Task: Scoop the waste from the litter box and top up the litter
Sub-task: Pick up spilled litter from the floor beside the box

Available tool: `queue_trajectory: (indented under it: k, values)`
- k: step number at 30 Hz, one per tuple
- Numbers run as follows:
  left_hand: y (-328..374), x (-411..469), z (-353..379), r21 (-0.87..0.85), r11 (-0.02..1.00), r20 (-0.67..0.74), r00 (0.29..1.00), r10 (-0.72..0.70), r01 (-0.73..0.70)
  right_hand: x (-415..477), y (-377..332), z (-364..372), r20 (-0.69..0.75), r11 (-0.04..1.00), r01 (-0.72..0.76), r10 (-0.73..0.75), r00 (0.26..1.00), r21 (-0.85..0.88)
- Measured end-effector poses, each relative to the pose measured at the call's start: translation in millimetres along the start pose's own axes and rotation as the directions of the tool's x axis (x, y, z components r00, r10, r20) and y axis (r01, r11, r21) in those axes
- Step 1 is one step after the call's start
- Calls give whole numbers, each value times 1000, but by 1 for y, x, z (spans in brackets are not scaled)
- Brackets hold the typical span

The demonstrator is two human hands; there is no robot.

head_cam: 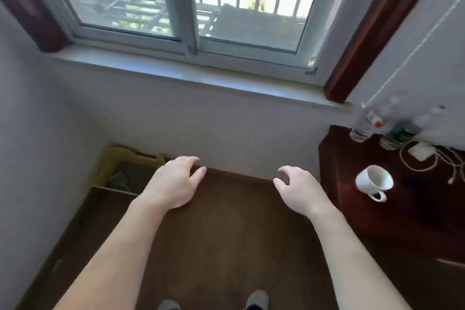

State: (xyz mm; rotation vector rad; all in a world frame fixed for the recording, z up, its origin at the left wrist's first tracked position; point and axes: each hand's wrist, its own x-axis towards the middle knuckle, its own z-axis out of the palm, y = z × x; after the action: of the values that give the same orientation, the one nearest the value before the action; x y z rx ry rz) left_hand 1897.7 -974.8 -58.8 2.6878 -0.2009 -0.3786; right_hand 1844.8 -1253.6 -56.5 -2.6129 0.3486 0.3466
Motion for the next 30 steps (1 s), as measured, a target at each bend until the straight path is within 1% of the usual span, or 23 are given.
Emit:
queue_trajectory:
  k: [5, 8, 12, 19, 27, 30]
  values:
    - [-126, -46, -44, -64, 987, -82, 985, -154, 149, 8, -132, 53, 89, 982, 171, -164, 983, -79]
    - [-188, -71, -70, -60, 979, -125, 971, -203, 197, 6, -204, 88, 131, 958, 266, -251, 959, -110]
    - [-249, -94, -100, -61, 969, -150, 957, -247, 240, 1, -281, 127, 166, 923, 361, -339, 926, -134]
    - [-316, -105, -131, -113, 947, -158, 935, -317, 302, 7, -369, 166, 242, 866, 468, -422, 873, -175]
    - [-359, -68, -163, -126, 924, -167, 910, -379, 362, 59, -449, 193, 284, 816, 562, -511, 811, -138]
    - [-376, -54, -175, -135, 912, -152, 901, -407, 389, 78, -475, 202, 314, 803, 579, -519, 795, -139]
